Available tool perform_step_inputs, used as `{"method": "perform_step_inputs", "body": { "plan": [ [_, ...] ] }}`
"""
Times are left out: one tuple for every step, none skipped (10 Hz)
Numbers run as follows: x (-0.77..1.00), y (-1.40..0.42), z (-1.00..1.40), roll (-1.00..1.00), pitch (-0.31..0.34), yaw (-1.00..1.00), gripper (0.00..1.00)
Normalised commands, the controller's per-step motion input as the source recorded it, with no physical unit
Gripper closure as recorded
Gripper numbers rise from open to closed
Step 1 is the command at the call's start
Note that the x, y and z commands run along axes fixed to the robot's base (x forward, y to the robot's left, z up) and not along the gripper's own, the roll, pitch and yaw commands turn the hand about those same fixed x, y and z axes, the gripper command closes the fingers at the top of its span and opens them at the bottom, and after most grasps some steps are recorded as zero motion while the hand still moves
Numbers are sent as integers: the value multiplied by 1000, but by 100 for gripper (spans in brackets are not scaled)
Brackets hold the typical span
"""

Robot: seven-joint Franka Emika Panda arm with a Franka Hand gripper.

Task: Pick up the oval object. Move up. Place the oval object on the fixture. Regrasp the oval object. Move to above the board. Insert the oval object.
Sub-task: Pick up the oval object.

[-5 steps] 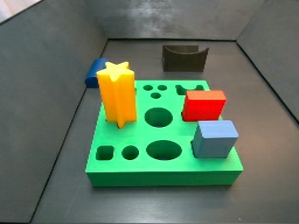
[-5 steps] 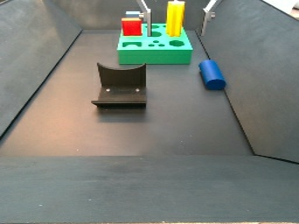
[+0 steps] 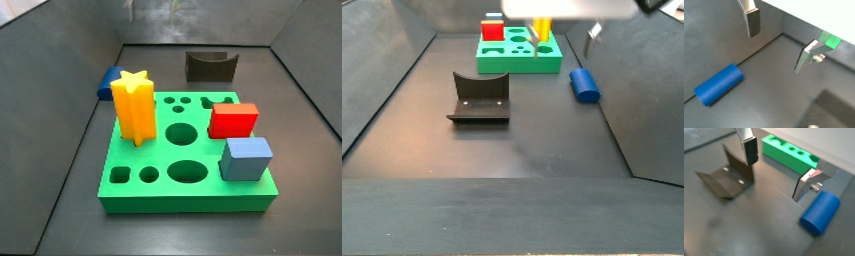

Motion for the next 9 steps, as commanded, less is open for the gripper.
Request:
{"method": "perform_step_inputs", "body": {
  "plan": [
    [-931, -271, -869, 109, -86, -74, 0],
    [-991, -337, -849, 130, -67, 0, 0],
    [-969, -357, -863, 116, -66, 0, 0],
    [-920, -371, -877, 129, -51, -26, 0],
    [-874, -386, -906, 123, -41, -51, 0],
    [-771, -409, -894, 96, -74, -14, 0],
    [-569, -306, -934, 69, -131, 0, 0],
    [-291, -160, -1000, 63, -140, 3, 0],
    [-89, -100, -1000, 43, -124, 11, 0]
  ]
}}
